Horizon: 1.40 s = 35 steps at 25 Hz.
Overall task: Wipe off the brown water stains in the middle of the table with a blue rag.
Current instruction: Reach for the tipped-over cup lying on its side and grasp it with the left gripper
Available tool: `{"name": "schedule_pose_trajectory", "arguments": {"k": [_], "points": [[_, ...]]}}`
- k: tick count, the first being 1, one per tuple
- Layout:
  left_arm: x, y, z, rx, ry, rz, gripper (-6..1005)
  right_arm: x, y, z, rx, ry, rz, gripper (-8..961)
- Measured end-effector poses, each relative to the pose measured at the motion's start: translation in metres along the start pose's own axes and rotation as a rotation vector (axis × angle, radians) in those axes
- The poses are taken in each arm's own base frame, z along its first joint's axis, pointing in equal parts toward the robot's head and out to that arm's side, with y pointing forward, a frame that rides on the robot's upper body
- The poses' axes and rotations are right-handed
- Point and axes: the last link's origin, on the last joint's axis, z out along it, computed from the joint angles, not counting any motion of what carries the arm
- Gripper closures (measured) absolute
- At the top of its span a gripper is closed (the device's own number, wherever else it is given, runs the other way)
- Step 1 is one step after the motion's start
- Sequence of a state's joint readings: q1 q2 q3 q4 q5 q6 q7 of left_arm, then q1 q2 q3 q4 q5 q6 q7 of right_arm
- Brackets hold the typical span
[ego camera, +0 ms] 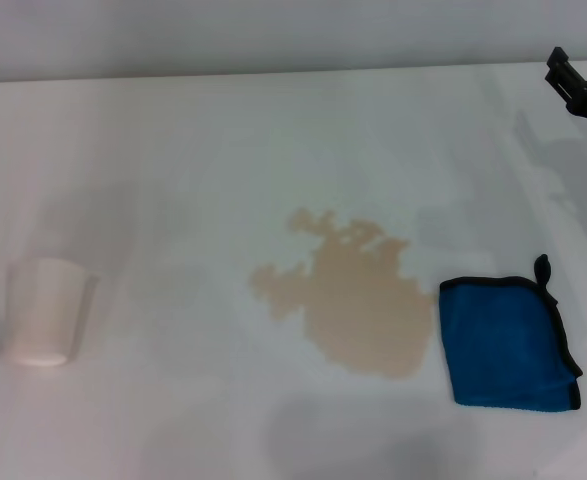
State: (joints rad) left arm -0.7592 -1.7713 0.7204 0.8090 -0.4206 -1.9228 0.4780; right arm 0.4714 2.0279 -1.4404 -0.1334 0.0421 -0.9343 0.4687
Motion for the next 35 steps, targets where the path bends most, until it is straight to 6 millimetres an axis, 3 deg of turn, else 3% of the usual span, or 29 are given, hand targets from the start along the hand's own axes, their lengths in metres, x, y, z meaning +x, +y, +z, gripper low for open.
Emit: {"name": "schedule_pose_trajectory", "arguments": {"k": [13, 19, 22, 29, 35], "points": [[-0.001, 0.002, 0.013, 0.038, -0.048, 0.017, 337, -0.002, 0.002, 0.003, -0.003, -0.004, 0.001, 112], [-0.009, 0.003, 0.031, -0.008, -0.116, -0.011, 336, 0.000, -0.001, 0.000, 0.009, 0.001, -0.003, 112], [-0.011, 0.001, 0.034, 0.001, -0.131, -0.028, 291, 0.001, -0.002, -0.001, 0.012, 0.002, -0.002, 112], [-0.011, -0.007, 0.029, 0.125, -0.166, -0.067, 247, -0.001, -0.001, 0.001, 0.008, -0.001, -0.003, 112], [0.004, 0.002, 0.022, 0.157, -0.110, -0.050, 247, -0.001, 0.000, 0.002, 0.008, -0.002, -0.002, 112]]}}
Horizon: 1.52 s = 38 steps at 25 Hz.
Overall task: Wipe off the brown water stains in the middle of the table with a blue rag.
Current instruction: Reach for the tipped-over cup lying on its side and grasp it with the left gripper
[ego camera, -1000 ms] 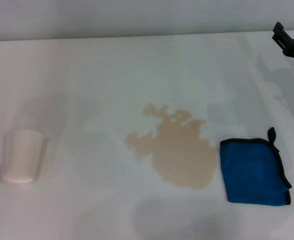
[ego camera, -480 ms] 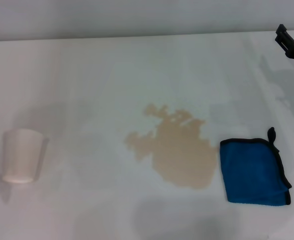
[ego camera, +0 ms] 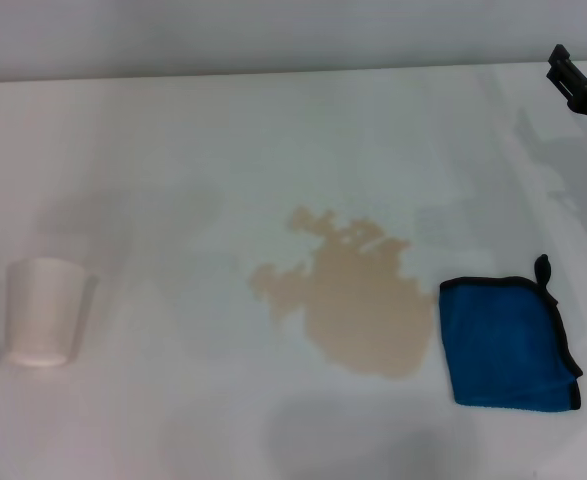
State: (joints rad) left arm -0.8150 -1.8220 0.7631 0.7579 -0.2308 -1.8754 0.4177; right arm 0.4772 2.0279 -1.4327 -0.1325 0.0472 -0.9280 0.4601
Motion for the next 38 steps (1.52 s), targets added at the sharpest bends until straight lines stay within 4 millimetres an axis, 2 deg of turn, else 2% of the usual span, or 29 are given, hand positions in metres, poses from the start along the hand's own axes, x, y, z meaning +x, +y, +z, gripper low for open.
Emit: {"name": "schedule_pose_trajectory", "arguments": {"k": [12, 18, 38], "points": [[0.029, 0.028, -0.003, 0.018, 0.095, 0.081, 247, 0.000, -0.002, -0.001, 0.009, -0.002, 0.012, 112], [0.030, 0.041, 0.006, 0.007, 0.078, 0.112, 247, -0.001, -0.003, 0.000, 0.019, -0.008, 0.016, 112], [0.036, 0.052, 0.030, 0.037, 0.095, 0.157, 246, -0.003, -0.003, 0.001, 0.019, -0.013, 0.010, 112]]}}
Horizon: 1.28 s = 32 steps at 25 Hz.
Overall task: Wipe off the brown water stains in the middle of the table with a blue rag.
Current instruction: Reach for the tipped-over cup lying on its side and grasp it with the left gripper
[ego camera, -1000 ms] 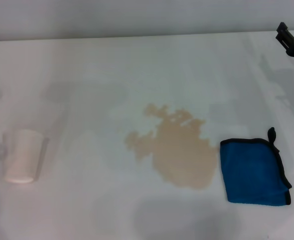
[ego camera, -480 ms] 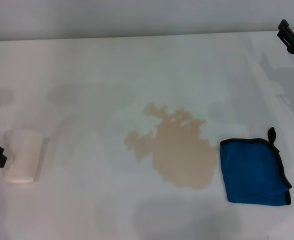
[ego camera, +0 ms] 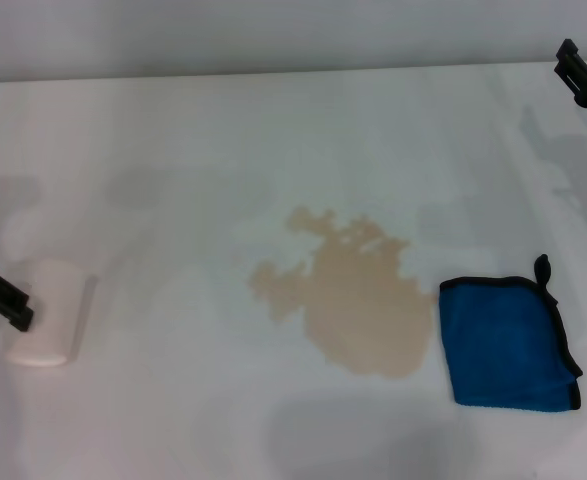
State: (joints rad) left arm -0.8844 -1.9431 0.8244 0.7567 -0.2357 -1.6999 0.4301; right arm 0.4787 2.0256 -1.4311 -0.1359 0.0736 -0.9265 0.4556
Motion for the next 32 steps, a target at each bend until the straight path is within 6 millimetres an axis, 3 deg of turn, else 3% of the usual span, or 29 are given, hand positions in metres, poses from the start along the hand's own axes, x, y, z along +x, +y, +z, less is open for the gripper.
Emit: {"name": "schedule_pose_trajectory", "arguments": {"k": [7, 32], "points": [[0.001, 0.011, 0.008, -0.005, -0.010, 0.027, 245, -0.001, -0.001, 0.001, 0.000, -0.003, -0.002, 113], [0.007, 0.019, 0.025, -0.025, 0.043, 0.032, 245, -0.003, -0.002, 0.001, 0.006, -0.010, -0.001, 113]]}}
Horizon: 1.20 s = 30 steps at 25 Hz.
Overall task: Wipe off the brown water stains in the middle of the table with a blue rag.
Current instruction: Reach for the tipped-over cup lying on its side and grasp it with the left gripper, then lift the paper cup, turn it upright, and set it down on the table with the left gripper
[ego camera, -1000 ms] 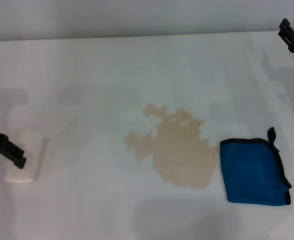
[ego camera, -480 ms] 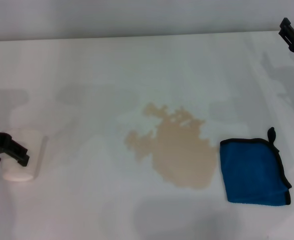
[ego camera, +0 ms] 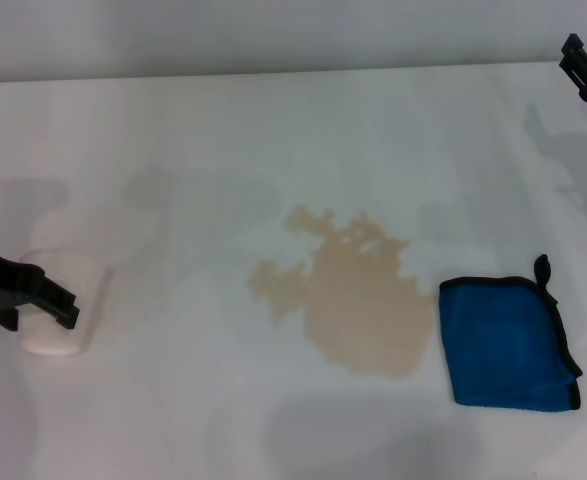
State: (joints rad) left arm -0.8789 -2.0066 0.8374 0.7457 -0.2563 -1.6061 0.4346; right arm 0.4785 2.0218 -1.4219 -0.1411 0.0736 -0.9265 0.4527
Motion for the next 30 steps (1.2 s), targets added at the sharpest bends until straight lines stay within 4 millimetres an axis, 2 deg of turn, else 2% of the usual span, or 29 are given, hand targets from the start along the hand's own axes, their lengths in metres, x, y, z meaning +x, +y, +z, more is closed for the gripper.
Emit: {"name": "schedule_pose_trajectory", "arguments": {"k": [30], "points": [[-0.0075, -0.0060, 0.0075, -0.002, -0.004, -0.022, 257, 0.0005, -0.0024, -0.0025, 0.007, -0.004, 0.001, 113]]}}
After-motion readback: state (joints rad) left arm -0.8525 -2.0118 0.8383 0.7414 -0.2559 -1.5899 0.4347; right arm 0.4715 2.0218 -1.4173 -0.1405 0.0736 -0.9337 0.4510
